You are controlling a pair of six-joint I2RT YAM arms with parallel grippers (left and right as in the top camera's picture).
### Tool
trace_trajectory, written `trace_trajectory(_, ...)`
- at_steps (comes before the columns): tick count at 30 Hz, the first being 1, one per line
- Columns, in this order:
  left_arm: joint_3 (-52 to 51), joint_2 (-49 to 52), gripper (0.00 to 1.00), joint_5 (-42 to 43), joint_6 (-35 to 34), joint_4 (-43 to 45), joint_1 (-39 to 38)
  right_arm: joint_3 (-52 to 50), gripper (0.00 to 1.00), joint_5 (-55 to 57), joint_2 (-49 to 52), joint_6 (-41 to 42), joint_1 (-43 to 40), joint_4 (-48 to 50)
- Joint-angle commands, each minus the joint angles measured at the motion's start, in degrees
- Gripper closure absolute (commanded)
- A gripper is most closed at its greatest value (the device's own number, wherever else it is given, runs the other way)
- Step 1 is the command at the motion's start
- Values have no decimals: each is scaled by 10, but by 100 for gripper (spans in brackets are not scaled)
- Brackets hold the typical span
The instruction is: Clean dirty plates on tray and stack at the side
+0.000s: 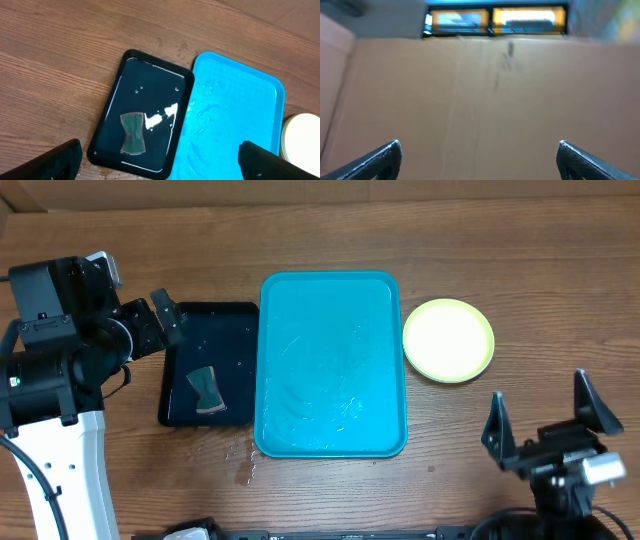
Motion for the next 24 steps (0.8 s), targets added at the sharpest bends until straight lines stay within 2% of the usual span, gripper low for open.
trace_trajectory(1,8,3,0,-4,-8,1,1,-34,0,73,-6,63,3,4)
trace_trajectory(15,8,3,0,-4,-8,1,1,-153,0,71,-6,81,4,9)
trace_trajectory(20,8,3,0,-4,-8,1,1,-153,0,69,-6,81,4,-61)
trace_trajectory(24,8,3,0,-4,-8,1,2,-153,0,55,-6,80,3,-152)
